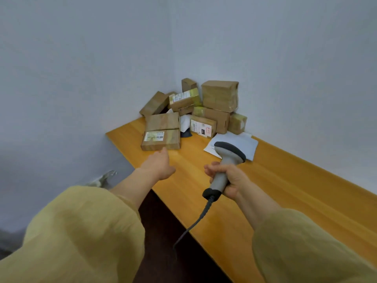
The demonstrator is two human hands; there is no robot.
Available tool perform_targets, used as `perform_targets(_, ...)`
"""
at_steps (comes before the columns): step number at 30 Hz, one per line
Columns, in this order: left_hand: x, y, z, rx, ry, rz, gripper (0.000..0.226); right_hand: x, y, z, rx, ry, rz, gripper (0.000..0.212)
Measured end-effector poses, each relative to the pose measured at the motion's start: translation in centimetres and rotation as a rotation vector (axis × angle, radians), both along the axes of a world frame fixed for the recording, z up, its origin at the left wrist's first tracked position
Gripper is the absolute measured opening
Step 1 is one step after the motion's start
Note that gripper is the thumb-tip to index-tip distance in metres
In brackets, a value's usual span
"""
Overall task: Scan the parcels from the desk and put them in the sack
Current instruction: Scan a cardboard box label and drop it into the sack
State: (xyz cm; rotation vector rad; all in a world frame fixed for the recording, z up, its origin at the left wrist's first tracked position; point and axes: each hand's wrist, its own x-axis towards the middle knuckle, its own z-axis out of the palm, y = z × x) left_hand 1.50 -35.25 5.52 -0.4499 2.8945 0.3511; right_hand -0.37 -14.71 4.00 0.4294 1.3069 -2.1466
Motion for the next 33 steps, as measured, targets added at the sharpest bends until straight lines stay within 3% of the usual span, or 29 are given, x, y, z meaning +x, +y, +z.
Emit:
perform_targets(7, -4.7, -7.7, -2.6, 0.069, -0.05, 0.139, 0.064, -8.8, -7.1, -1.6, -0.033, -0.044, 0.066, 0.034)
perform_targets(16, -13.7, -17.7, -5.8, 0.265, 0.045, 0.283, 0.045, -17.8, -15.1, -5.9, 0.079, -0.122, -0.026, 0.028)
perform_targets(21, -21.7, -23.7, -9.7, 0.475, -0.031, 0.377, 0.06, -23.6, -20.2, -9.0, 0.181, -0.221, -0.148, 0.028)
perform_targets(24, -25.6, -25.9, -11.6, 0.521, -0.051, 0.379, 0.047, -26.8, -22.8, -10.3, 0.293, -0.245, -0.176, 0.03)
perform_targets(26, -27.5, -26.9, -12.6, 0.586, -0.056, 0.416, 0.026, -28.3, -24.4, -10.9, 0.375, -0.259, -0.183, 0.03)
perform_targets(28, -28.8, -27.7, -13.4, 0.661, -0.066, 0.467, 0.012, -29.6, -25.7, -11.8, 0.431, -0.269, -0.184, 0.045)
perform_targets(33, -29.6, -27.7, -15.3, 0.906, -0.1, 0.537, 0.016, -30.6, -27.1, -12.6, 0.501, -0.249, -0.143, 0.063)
